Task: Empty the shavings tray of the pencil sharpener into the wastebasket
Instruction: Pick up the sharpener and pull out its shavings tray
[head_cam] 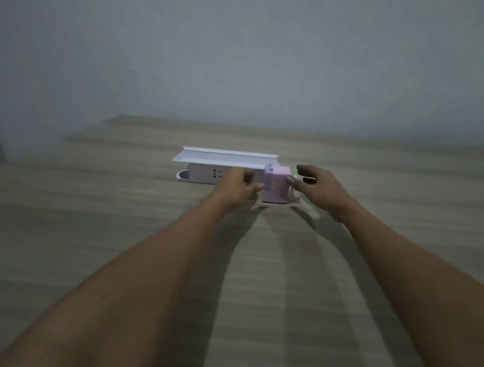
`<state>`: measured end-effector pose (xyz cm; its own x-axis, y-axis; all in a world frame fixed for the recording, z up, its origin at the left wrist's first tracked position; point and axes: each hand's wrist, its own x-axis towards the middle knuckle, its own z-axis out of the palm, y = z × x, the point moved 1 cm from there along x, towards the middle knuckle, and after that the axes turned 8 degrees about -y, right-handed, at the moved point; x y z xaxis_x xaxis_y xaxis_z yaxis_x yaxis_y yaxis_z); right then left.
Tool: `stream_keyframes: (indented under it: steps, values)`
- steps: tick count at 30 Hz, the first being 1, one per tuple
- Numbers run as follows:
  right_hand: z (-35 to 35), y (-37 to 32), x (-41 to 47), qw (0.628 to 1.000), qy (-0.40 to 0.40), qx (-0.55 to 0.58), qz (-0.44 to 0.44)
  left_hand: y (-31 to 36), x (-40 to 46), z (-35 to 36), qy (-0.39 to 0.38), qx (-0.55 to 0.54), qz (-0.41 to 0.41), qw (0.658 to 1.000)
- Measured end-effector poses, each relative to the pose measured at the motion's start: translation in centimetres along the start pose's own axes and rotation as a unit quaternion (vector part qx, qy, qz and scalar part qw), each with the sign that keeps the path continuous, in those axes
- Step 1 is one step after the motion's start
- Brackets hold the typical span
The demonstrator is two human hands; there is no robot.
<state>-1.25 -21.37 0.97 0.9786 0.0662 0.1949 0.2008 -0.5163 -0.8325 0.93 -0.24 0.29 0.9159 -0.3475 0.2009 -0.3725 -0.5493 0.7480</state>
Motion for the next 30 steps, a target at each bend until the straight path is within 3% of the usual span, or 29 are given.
stream_keyframes:
  steps: [3,11,24,30]
  values:
    - [0.6,0.9,0.4,0.999,-0.014,0.043,-0.024,0.0,0.8,1.4,-0.037,-0.054,0.007,0.998]
    - [2.0,1.5,0.5,0.997,0.010,0.058,-0.046,-0.9,1.9,2.7,0.009,-0.108,-0.033,0.994]
    - [1.3,-6.9,-8.0,0.992,-0.015,0.099,-0.073,6.4,-9.1,-3.8,0.068,-0.004,0.013,0.998]
    - [1.5,-10.2,-14.3,0.991,-0.025,0.098,-0.089,8.9,-15.9,-5.0,0.078,-0.015,0.016,0.997]
